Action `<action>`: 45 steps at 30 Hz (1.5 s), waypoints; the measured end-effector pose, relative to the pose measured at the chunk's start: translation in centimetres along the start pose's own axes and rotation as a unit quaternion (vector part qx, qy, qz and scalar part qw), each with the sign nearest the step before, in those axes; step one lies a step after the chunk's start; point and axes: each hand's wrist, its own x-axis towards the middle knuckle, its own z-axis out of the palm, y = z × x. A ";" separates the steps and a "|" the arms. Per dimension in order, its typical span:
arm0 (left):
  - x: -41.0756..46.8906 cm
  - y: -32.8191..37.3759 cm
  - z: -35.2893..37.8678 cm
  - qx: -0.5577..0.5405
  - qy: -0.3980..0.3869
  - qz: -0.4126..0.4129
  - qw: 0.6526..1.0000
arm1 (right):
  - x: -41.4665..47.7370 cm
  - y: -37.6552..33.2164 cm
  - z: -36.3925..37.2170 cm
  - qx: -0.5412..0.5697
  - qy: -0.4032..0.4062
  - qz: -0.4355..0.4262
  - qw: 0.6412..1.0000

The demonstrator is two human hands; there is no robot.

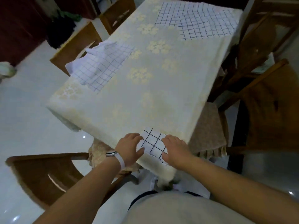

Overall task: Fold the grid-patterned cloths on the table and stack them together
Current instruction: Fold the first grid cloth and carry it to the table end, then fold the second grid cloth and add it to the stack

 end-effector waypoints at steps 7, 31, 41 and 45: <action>-6.0 0.9 -2.0 -0.048 0.085 -0.137 0.986 | -0.2 -2.1 -2.0 -0.035 0.015 -0.122 0.992; -32.7 -12.8 -3.7 0.000 0.164 -0.305 0.938 | -2.3 -30.6 1.1 -0.156 0.042 -0.382 0.910; -45.1 -25.1 -1.4 -0.028 0.169 -0.326 0.930 | -4.0 -46.1 8.6 -0.227 0.059 -0.387 0.892; -48.2 -27.9 -1.2 -0.032 0.181 -0.333 0.925 | -4.2 -50.2 10.1 -0.220 0.051 -0.388 0.893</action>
